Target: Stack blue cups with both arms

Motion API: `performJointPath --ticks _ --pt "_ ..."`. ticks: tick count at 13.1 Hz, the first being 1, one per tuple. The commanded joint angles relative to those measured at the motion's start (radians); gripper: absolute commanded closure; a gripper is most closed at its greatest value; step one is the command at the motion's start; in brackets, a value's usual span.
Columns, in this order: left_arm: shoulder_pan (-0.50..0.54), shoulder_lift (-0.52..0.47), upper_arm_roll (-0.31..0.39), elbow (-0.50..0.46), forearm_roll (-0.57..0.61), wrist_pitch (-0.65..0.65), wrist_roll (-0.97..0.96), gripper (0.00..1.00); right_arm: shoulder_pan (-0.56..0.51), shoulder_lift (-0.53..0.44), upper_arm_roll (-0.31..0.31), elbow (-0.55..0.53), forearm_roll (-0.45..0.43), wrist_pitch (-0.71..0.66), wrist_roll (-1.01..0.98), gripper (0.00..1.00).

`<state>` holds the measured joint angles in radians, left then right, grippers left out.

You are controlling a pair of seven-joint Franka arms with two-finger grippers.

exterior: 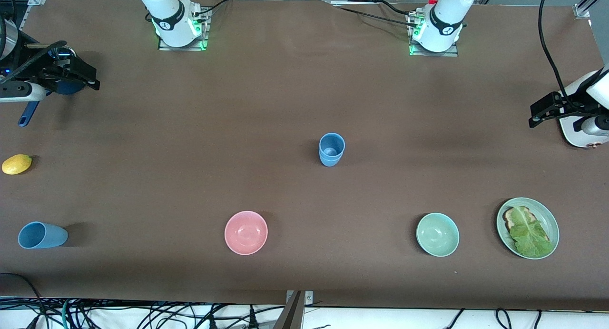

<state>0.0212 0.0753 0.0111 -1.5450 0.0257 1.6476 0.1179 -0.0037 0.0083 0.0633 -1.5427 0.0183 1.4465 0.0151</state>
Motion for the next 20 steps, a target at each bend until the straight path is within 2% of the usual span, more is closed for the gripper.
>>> performJointPath --ticks 1,20 --pt "0.011 -0.011 -0.005 0.005 -0.018 -0.018 -0.006 0.00 -0.010 -0.004 0.009 0.001 0.009 -0.003 -0.006 0.00" --pt "0.013 -0.015 -0.005 0.006 -0.020 -0.040 -0.003 0.00 -0.010 0.004 0.009 0.003 0.005 0.002 -0.012 0.00"
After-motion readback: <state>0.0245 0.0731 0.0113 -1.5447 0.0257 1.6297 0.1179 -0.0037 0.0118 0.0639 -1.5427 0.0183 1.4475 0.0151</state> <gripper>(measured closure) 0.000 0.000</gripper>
